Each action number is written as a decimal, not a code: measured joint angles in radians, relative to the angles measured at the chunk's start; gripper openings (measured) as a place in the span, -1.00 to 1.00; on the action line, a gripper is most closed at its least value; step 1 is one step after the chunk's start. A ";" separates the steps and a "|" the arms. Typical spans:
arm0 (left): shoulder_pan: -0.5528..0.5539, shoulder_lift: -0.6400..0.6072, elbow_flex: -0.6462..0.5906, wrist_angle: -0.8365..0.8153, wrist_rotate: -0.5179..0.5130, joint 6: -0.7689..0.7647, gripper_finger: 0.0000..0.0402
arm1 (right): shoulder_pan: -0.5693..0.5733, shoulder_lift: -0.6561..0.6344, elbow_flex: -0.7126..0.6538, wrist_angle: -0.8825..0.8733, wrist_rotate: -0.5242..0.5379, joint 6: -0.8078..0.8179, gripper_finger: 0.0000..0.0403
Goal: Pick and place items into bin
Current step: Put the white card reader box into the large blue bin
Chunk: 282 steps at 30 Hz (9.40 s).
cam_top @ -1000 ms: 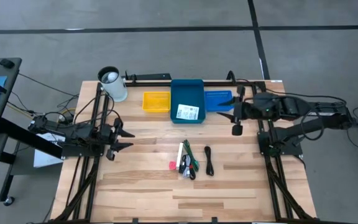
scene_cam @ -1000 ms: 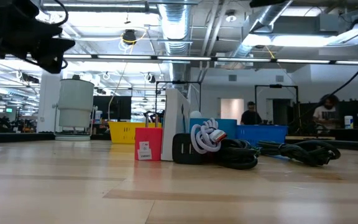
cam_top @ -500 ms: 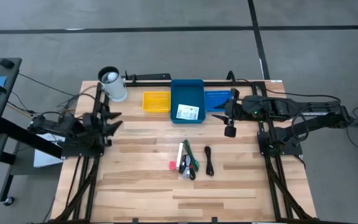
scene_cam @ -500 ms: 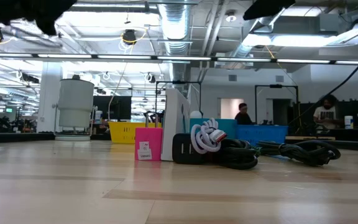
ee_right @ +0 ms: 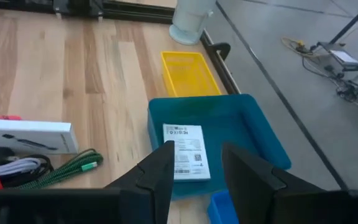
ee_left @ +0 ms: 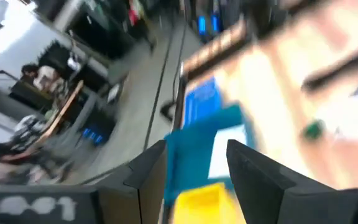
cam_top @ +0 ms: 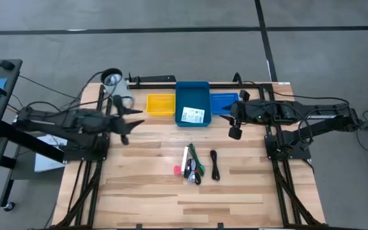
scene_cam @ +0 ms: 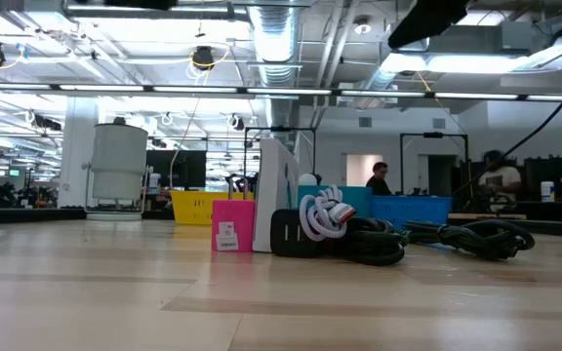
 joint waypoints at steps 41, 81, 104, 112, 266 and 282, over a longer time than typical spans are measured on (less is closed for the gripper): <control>0.044 1.013 0.683 -0.558 0.447 0.469 -0.21 | 0.000 -0.007 0.000 -0.246 -0.019 -0.044 -0.36; -0.049 1.087 0.693 -0.412 0.396 0.584 -0.21 | 0.000 -0.084 0.000 -0.395 -0.024 -0.040 -0.36; -0.056 1.109 0.693 -0.351 0.366 0.604 -0.21 | 0.001 -0.084 0.000 -0.413 -0.041 -0.027 -0.36; -0.050 1.107 0.693 -0.345 0.317 0.563 -0.21 | 0.002 -0.084 0.000 -0.413 -0.041 -0.027 -0.36; -0.043 1.304 0.895 -0.570 0.380 0.845 -0.21 | 0.002 -0.084 -0.001 -0.465 -0.173 -0.073 -0.36; -0.043 1.303 0.856 -0.550 0.382 0.844 -0.21 | 0.002 -0.084 -0.001 -0.465 -0.173 -0.072 -0.36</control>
